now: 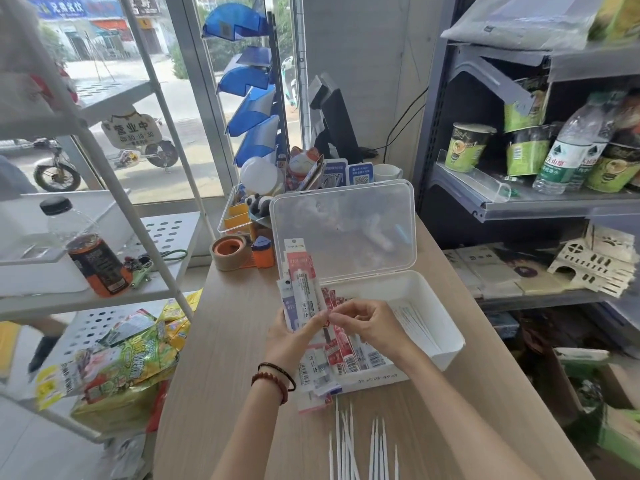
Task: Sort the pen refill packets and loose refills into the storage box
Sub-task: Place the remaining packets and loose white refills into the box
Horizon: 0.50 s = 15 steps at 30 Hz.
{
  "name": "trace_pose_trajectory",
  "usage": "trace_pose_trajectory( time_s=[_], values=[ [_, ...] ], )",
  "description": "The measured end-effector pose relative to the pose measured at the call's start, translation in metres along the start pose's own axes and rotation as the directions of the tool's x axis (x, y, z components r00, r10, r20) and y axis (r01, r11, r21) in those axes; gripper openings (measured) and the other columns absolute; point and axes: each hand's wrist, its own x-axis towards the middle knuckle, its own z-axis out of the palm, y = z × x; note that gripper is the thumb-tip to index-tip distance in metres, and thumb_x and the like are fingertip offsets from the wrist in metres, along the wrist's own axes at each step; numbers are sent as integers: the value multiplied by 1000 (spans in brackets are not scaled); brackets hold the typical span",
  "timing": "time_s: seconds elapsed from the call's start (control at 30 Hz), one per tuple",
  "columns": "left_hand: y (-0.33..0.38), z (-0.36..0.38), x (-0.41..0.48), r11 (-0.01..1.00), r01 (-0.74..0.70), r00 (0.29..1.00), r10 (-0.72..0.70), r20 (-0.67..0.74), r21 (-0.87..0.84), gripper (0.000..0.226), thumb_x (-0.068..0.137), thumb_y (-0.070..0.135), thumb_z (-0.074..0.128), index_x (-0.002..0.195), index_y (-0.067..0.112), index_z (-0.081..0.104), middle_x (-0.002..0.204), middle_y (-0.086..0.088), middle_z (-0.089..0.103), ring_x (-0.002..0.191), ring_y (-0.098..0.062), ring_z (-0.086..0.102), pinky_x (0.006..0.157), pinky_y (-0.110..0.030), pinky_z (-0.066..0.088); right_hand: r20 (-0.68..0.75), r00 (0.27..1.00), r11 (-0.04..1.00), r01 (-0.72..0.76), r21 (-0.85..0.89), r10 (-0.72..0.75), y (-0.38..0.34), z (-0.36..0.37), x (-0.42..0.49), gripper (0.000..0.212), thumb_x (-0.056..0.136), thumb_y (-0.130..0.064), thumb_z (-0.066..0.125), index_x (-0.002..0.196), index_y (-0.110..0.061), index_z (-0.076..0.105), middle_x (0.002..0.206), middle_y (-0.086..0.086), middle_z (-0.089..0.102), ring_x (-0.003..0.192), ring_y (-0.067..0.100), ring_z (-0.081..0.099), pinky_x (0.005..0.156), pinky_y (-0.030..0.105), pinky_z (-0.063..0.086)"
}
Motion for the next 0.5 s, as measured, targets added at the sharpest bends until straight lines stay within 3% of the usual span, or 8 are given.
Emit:
trace_pose_trajectory(
  time_s=[0.2,0.37,0.5],
  values=[
    [1,0,-2,998,-22,1000,22,4,64,42,77,26,75,113,14,58,97,-2,70,70,1,69,51,-10,50,22,999,998,-32,59,30,5,3,-4,21,80,-29,75,94,-14,76,79,-4,74,68,1,65,61,11,47],
    [-2,-1,2,1000,7,1000,-6,10,-7,48,74,23,77,116,10,57,98,-9,72,78,-18,73,57,-25,57,40,998,997,-52,53,50,6,-2,-4,10,89,-21,68,89,-11,70,75,-4,68,64,3,60,55,12,45],
    [-3,-1,3,1000,-3,1000,3,12,0,48,71,25,77,114,14,56,100,-6,72,83,-14,72,58,-24,57,-23,998,991,-50,122,53,4,-7,-4,11,91,-19,62,80,-18,62,83,11,69,72,24,62,58,28,54]
  ],
)
